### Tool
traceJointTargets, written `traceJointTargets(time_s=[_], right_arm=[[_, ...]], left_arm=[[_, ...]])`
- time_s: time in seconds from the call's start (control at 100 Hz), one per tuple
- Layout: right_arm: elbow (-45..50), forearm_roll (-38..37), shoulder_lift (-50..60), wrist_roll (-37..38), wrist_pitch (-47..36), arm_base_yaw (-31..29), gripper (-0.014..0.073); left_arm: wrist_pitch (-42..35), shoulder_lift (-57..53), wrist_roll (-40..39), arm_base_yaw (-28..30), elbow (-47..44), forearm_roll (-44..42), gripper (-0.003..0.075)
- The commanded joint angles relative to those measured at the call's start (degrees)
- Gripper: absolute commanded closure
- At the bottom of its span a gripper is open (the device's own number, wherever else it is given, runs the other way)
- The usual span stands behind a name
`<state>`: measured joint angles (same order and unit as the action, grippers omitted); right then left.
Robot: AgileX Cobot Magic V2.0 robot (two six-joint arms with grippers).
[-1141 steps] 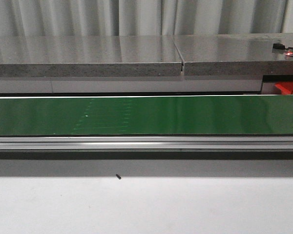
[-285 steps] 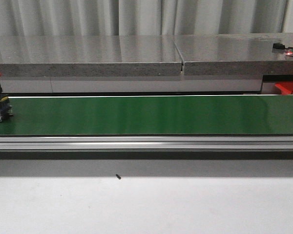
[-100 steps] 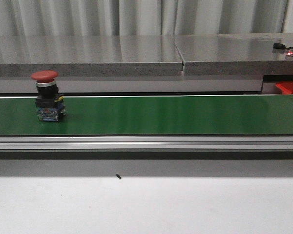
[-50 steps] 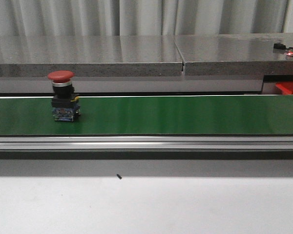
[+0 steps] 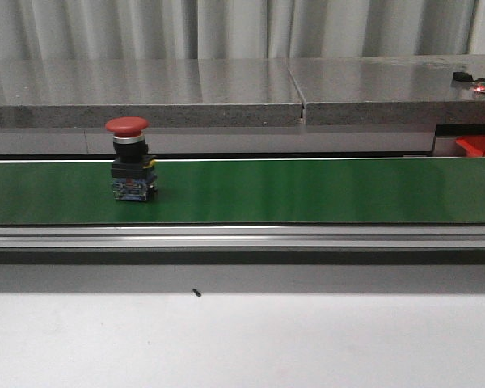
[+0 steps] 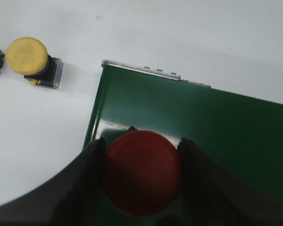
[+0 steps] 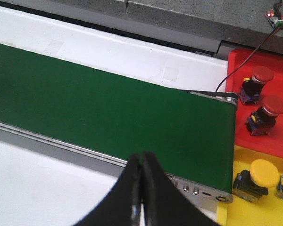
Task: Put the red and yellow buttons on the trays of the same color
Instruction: 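Set the second red button on the belt and open the left gripper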
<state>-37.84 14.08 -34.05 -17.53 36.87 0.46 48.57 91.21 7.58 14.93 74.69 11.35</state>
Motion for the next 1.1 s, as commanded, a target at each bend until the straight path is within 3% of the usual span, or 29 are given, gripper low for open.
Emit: traceJointTargets(time_s=[0.0,0.42,0.49,0.66,0.73,1.09], right_arm=[[-1.4,0.3,0.1,-0.6,-3.6,0.2,0.0663],[-1.4,0.3,0.1,-0.6,-3.7,0.2,0.0663],[-1.4,0.3,0.1,-0.6,-3.7,0.2,0.0663],[-1.4,0.3,0.1,-0.6,-3.7,0.2,0.0663],[-1.4,0.3,0.1,-0.6,-3.7,0.2,0.0663],[-1.4,0.3,0.1,-0.6,-3.6,0.2,0.0663]], left_arm=[[-3.3,-2.7,0.0,-0.4,0.1,0.7,0.0556],[-5.8,0.1,1.4,-0.4,-3.4,0.6,0.0545],[-5.6,0.6,1.4,-0.4,-3.4,0.7,0.0498],[-5.6,0.6,1.4,-0.4,-3.2,1.2,0.0228],[-5.6,0.4,1.4,-0.4,-3.2,1.3,0.0161],[-5.9,-6.3,1.7,-0.4,-0.2,5.8,0.0141]])
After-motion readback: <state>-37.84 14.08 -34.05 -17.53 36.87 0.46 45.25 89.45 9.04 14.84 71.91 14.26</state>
